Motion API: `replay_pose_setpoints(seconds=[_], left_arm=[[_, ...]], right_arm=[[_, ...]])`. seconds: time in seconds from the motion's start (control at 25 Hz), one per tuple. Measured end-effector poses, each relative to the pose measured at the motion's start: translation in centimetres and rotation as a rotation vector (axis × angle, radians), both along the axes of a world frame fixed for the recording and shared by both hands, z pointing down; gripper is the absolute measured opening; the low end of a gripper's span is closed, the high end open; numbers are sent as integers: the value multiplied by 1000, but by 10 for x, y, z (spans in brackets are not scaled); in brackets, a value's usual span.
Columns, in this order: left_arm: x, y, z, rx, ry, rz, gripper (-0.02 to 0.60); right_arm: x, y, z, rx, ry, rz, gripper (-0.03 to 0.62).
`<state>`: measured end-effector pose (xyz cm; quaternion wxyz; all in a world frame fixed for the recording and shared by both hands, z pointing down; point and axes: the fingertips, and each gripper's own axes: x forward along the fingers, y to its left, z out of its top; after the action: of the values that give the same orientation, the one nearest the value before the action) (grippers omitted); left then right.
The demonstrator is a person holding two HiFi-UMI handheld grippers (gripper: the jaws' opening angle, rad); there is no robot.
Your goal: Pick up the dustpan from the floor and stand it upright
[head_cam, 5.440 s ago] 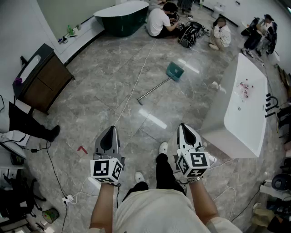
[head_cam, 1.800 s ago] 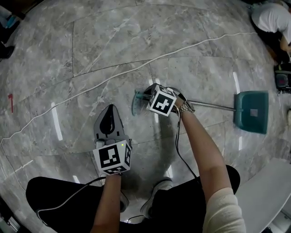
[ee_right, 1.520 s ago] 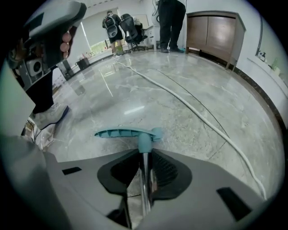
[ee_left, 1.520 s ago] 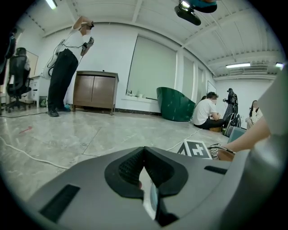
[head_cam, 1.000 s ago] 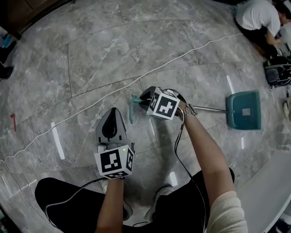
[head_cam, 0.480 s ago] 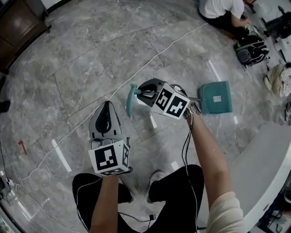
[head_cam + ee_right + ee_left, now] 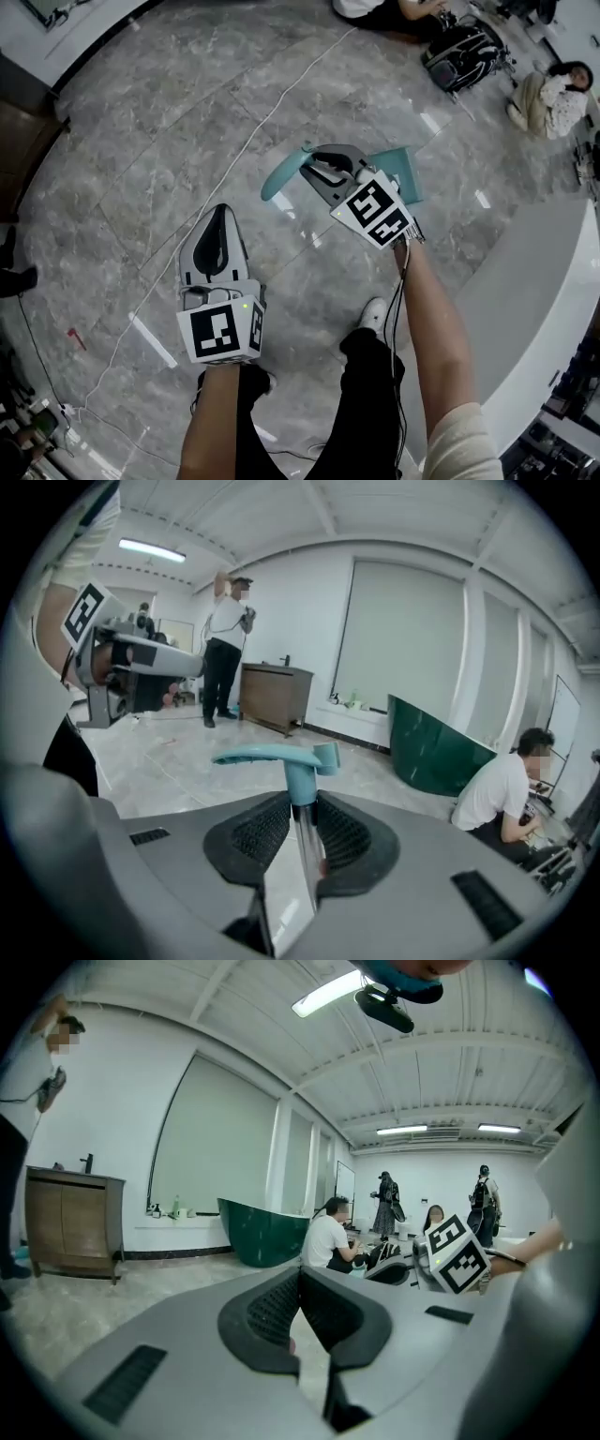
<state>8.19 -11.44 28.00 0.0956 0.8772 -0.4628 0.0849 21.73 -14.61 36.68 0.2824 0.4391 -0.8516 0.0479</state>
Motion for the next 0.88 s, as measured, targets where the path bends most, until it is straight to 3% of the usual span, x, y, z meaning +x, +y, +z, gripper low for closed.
replay_pose_setpoints(seconds=[0.16, 0.36, 0.52, 0.68, 0.88], left_arm=[[91, 13, -12, -11, 25, 4, 9], [211, 43, -32, -11, 17, 72, 9], [283, 55, -47, 9, 4, 119, 9], [334, 62, -50, 21, 12, 133, 9], [383, 81, -53, 47, -5, 135, 9]], right_arm=[[83, 10, -40, 61, -74, 37, 101], [195, 33, -71, 94, -186, 126, 101], [263, 55, -84, 133, -287, 199, 101], [307, 67, -91, 154, -334, 227, 101], [328, 78, -84, 135, -331, 196, 101]])
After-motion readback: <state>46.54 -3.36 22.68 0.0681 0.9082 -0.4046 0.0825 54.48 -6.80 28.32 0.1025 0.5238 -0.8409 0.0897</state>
